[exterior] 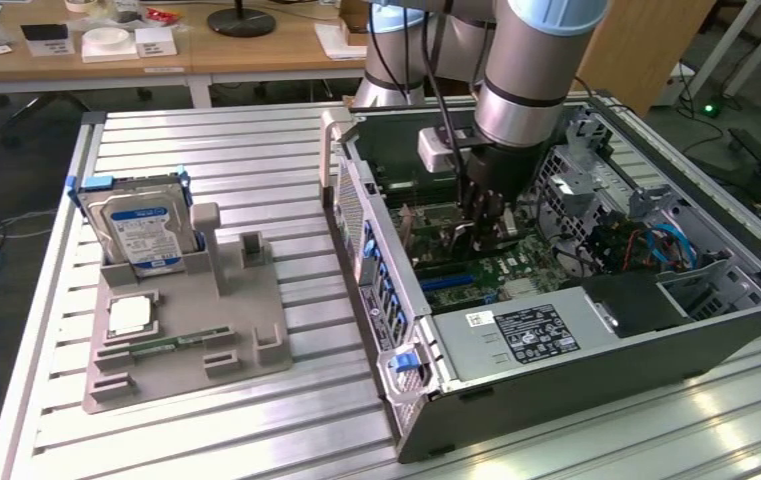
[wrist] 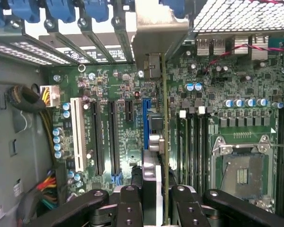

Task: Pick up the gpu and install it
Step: 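Insert the gpu into the slot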

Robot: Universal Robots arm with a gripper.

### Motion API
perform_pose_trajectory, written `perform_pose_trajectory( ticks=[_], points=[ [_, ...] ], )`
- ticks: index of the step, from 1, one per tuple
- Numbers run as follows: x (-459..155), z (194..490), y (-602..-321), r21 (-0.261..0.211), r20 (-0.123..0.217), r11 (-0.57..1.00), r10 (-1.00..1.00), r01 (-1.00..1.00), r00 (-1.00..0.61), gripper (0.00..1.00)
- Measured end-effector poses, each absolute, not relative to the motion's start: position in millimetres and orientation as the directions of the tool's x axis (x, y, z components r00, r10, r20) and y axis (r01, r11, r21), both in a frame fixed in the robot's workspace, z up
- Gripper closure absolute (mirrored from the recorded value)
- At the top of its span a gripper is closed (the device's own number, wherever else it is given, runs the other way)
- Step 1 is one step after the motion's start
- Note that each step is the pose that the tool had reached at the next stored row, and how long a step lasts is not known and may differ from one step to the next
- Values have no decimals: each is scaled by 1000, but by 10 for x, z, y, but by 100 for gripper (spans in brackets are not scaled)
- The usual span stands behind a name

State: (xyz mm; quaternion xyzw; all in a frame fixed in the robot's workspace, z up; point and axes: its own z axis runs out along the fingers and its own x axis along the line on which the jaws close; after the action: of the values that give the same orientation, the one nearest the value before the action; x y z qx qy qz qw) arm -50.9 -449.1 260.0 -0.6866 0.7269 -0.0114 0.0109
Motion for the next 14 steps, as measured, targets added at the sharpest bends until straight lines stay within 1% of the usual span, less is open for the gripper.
perform_pose_trajectory(
  ticks=[14],
  points=[
    [-532, 2527, -4517, -32, 3, 57, -998, -998, -57, 72]
  ],
)
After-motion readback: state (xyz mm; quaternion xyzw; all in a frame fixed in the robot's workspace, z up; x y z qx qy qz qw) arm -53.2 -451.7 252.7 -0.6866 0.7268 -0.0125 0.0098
